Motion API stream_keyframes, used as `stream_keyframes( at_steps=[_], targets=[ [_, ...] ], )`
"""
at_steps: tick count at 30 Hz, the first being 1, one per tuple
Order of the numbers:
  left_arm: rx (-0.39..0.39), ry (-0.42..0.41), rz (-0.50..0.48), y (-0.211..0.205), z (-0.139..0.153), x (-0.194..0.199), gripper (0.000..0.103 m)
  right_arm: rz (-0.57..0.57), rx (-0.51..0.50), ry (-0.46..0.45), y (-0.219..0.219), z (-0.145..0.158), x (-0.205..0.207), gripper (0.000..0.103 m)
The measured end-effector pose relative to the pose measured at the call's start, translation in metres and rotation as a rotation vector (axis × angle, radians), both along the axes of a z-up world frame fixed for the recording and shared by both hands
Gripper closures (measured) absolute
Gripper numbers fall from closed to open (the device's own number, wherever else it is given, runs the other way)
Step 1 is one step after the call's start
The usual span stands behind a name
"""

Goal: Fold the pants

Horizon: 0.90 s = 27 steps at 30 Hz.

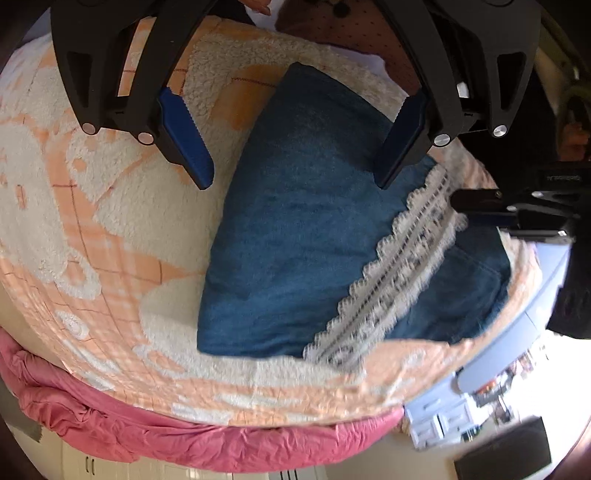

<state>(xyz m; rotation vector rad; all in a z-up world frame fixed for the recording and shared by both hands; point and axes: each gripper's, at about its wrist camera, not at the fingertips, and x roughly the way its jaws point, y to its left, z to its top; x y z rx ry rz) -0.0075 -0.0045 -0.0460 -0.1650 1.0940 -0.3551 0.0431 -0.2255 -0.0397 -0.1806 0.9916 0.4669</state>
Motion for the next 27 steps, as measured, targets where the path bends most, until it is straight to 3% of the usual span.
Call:
stream_keyframes(
  at_steps=[2,16,27],
  targets=[
    [0.024,-0.014,0.007,0.000,0.002,0.001,0.064,0.003,-0.020,-0.008,0.002,-0.004,-0.002,0.021],
    [0.008,-0.023,0.008,0.000,0.009,-0.004,0.057,-0.014,-0.017,0.000,-0.001,-0.004,-0.002,0.018],
    [0.027,-0.063,0.012,0.008,0.024,-0.012,0.047,-0.080,0.023,-0.026,-0.016,0.013,-0.006,0.013]
  ],
)
